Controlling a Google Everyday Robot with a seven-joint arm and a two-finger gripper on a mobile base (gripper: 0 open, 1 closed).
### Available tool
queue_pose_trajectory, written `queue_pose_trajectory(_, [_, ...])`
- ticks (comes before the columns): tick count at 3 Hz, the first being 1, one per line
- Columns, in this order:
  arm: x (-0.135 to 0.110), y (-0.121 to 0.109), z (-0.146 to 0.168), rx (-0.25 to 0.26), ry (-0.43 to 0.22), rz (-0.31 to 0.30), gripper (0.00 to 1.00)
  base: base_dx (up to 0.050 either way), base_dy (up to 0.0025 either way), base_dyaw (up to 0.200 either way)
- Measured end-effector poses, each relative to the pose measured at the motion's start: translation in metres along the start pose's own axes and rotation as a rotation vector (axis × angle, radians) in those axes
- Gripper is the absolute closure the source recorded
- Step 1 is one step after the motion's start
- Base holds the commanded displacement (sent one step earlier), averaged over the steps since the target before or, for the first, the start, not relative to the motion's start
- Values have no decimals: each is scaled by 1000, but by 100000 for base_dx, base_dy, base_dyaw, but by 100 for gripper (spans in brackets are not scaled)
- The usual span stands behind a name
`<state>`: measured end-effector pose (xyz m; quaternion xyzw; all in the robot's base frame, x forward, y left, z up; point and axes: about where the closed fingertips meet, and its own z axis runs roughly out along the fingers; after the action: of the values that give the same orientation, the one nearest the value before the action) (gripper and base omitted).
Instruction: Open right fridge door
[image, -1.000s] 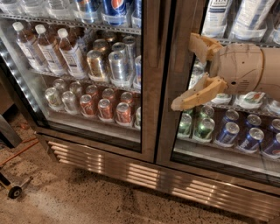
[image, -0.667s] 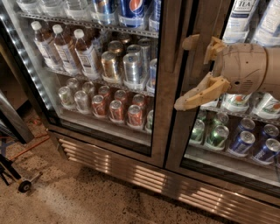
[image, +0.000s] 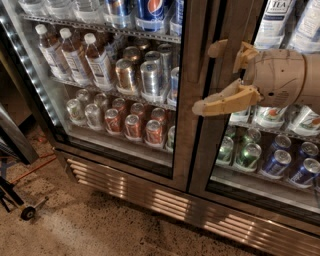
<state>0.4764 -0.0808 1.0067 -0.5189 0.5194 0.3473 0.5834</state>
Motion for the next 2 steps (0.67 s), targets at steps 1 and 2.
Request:
queue_pose_trajectory(1, [0, 0, 0, 0, 0, 0, 43, 0, 0, 0])
queue_pose_trajectory(2, [0, 0, 0, 0, 0, 0, 66, 0, 0, 0])
